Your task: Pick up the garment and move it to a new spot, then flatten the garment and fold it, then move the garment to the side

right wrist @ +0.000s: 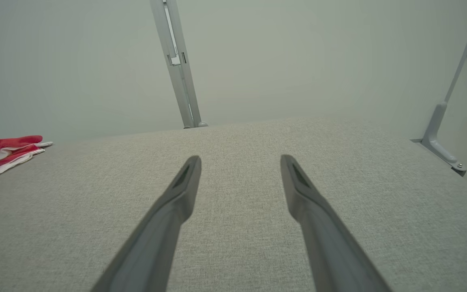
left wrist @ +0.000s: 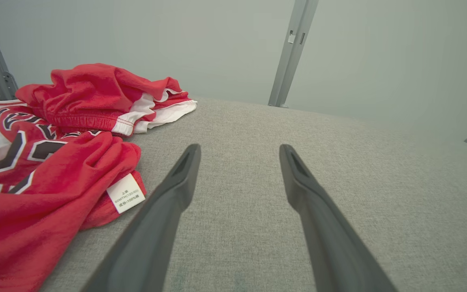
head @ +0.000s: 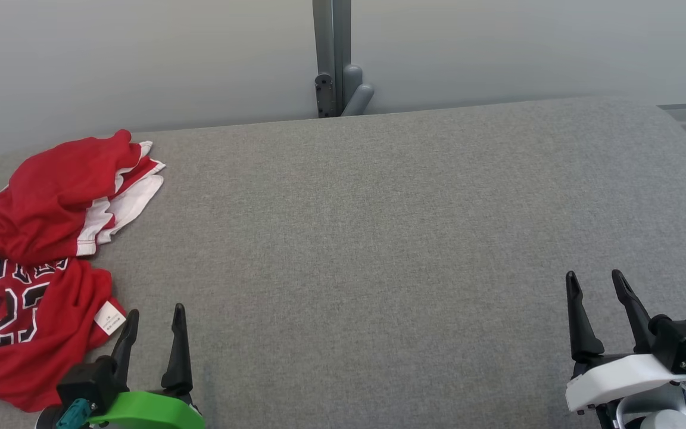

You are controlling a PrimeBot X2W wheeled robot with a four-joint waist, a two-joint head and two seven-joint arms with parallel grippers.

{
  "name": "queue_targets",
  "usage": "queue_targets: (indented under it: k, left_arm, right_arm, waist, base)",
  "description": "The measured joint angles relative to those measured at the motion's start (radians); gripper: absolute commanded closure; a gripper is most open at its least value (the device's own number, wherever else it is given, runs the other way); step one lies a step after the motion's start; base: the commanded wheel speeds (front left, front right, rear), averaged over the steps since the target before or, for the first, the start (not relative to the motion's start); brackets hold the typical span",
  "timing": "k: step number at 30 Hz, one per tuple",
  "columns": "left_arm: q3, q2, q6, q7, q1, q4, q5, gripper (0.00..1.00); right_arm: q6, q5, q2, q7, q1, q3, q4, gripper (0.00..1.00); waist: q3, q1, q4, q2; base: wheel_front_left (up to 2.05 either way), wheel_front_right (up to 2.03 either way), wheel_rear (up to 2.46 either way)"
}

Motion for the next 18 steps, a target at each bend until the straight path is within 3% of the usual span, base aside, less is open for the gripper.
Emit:
queue_targets:
  k: [18]
  left_arm:
    - [-0.007, 0.001, 0.0, -0.032, 0.005, 0.014, 0.128, 0.0]
  right_arm:
    - [0.0, -0.129, -0.002, -0.033, 0.011, -0.001, -0.015, 0.0]
  waist:
    - [-0.001, 0.0, 0.013, 0.0]
  base:
    - [0.0, 0.0, 0.0]
